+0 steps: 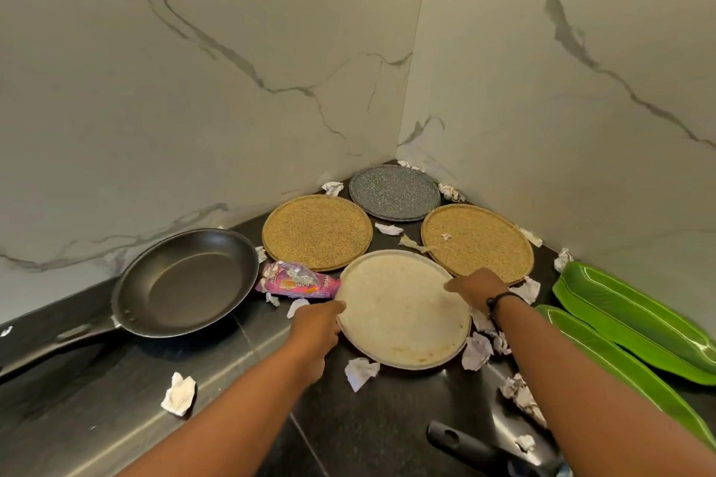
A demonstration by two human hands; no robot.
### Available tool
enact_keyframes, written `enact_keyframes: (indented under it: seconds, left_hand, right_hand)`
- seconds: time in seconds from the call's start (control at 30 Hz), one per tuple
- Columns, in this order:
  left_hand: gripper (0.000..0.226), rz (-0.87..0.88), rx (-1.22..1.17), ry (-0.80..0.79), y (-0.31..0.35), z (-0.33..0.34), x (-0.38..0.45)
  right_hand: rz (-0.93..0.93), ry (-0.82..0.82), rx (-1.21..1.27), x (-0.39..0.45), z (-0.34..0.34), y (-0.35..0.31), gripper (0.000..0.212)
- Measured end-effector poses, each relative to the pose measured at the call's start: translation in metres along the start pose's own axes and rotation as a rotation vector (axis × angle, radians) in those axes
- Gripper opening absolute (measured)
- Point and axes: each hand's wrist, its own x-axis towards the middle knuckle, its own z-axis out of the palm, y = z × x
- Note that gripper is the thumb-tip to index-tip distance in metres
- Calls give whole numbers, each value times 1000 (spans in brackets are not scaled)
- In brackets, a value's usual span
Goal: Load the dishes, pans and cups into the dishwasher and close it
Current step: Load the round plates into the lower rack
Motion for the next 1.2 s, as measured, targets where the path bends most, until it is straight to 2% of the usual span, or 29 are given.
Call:
enact_keyframes:
  seconds: [0.1,0.2,0.3,0.43,0.5,0.63,0.73,0.87,1.07,1.2]
  left_hand:
    - [15,-34,-141,29,6,5,-3]
    - [14,-80,-339,-112,19,8,-23]
    - [19,-36,-427,-200,28,0,-47]
    - [18,60,-484,-258,31,-8,-77]
    - [19,108,-479,-301,27,-11,-93]
    - [13,155,-438,-446,15,-21,-128]
    - [16,129,-392,-553,0,-26,-151]
    - [17,74,-324,-730,-31,-13,-180]
    - [17,-73,-101,-969,-113,42,-254]
    - [23,-76,152,-1121,-175,75,-310]
  right_hand:
    - [49,-61,343,-10,-11,-4,32]
    - [93,-116,636,-24,-30,-7,21]
    - [66,-160,700,-41,-50,-7,28]
    - [-7,-148,761,-77,-67,-7,16]
    - [-86,-116,818,-104,-74,1,21]
    - [-213,7,916,-167,-80,28,26]
    - [-217,121,931,-220,-84,56,29]
    - [-201,301,952,-297,-93,109,21]
    - [-104,606,916,-422,-119,234,23]
    - [-33,758,976,-516,-121,323,19]
